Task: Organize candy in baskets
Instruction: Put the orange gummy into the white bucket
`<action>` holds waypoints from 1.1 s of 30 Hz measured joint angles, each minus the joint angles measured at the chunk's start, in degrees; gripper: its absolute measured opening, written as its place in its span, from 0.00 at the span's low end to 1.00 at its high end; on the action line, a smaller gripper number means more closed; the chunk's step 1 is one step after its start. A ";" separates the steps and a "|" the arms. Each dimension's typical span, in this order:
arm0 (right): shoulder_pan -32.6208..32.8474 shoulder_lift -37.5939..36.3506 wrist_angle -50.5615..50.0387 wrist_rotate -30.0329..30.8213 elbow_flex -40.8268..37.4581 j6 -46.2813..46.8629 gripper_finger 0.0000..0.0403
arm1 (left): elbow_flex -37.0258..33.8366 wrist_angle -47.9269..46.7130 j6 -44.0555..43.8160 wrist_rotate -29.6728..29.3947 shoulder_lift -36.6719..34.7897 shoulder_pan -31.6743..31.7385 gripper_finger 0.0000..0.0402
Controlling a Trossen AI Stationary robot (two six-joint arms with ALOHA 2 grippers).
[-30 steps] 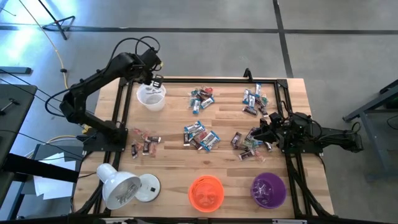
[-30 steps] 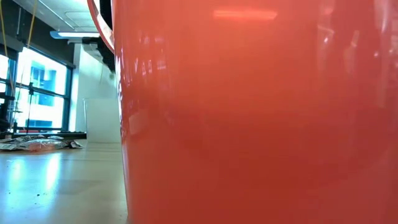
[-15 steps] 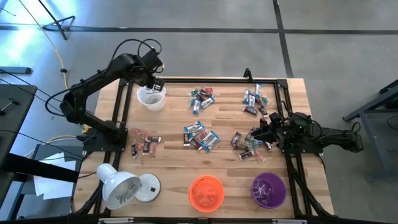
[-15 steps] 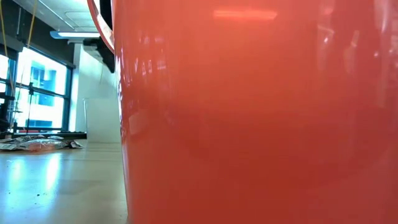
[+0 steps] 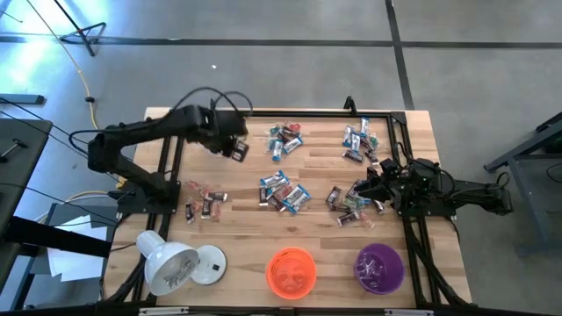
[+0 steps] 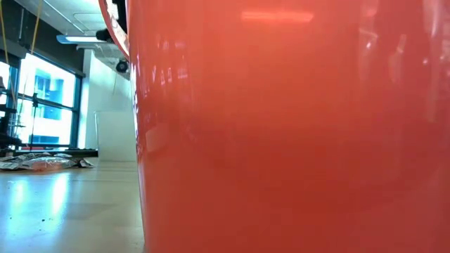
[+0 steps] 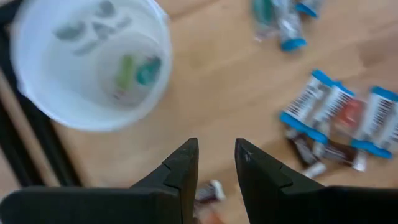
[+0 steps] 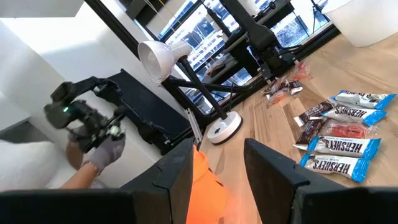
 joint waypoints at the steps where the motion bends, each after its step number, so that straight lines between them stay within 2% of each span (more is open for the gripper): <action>1: 0.00 0.00 -0.01 0.00 0.01 0.01 0.34 | 0.00 0.00 -2.70 -0.31 0.00 -2.04 0.24; 10: 0.01 0.00 -0.01 0.00 0.00 -0.01 0.34 | 0.00 -0.75 -25.85 -1.85 1.77 -17.84 0.24; 16: 0.00 0.00 -0.01 -0.02 0.01 0.01 0.34 | 0.00 -5.05 -35.34 -1.85 4.75 -22.92 0.24; 21: 0.02 0.00 -0.01 0.00 0.01 0.00 0.34 | -0.04 -12.68 -37.66 0.30 5.73 -24.11 0.24; 24: 0.01 0.00 -0.01 -0.01 0.00 -0.01 0.34 | -0.68 -12.47 -37.85 0.86 5.24 -24.43 0.24; 33: 0.00 0.02 -0.01 0.00 0.01 -0.01 0.34 | -12.65 -11.98 -33.65 3.93 -0.15 -24.98 0.24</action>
